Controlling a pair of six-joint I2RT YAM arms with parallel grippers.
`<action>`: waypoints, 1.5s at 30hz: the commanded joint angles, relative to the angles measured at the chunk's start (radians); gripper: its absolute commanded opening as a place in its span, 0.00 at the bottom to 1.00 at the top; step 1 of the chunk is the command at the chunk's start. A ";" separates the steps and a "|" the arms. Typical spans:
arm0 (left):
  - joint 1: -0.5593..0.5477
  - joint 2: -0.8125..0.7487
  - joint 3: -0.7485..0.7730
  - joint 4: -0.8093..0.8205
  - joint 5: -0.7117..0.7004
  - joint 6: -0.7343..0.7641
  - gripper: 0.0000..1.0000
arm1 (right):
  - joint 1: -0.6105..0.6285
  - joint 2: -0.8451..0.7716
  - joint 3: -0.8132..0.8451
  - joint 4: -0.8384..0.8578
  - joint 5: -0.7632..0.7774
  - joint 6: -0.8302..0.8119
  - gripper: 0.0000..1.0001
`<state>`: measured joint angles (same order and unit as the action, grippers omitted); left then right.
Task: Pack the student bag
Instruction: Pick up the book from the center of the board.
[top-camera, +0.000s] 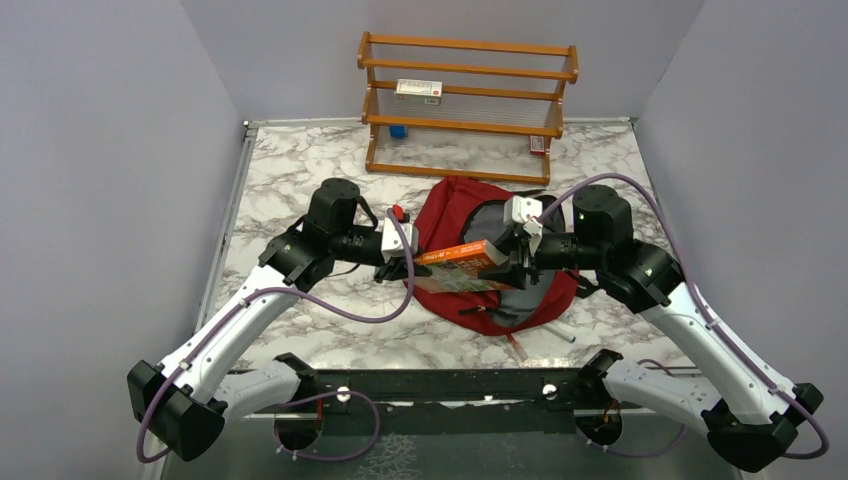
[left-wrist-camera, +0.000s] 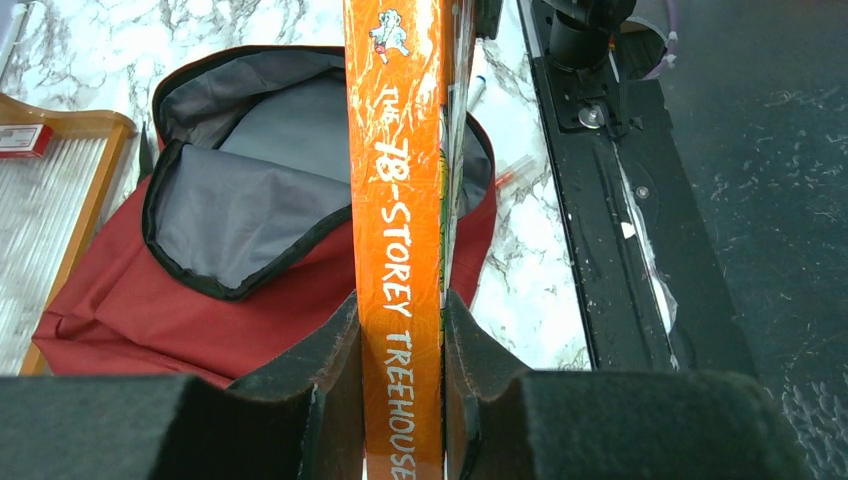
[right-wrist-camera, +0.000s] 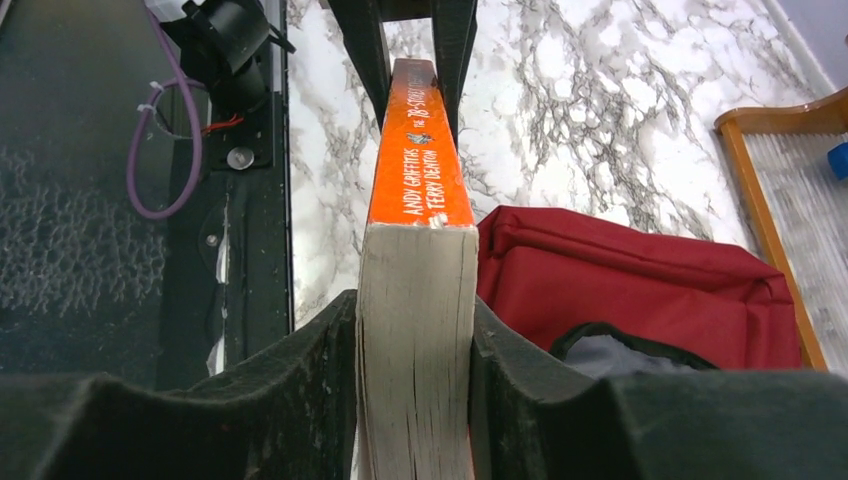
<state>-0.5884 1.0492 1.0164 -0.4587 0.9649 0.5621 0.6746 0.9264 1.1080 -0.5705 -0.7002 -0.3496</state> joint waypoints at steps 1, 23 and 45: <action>-0.006 -0.014 0.047 0.049 0.040 0.004 0.00 | 0.003 -0.004 -0.021 -0.009 0.003 -0.001 0.41; -0.007 -0.022 0.005 0.206 -0.101 -0.151 0.55 | 0.003 -0.083 -0.076 0.162 0.201 0.136 0.00; -0.033 0.167 0.040 0.400 -0.664 -0.558 0.72 | -0.002 -0.176 -0.133 0.280 1.313 0.697 0.01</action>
<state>-0.5949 1.1805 1.0100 -0.0700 0.4950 0.0563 0.6746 0.7753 0.9428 -0.3561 0.4129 0.2680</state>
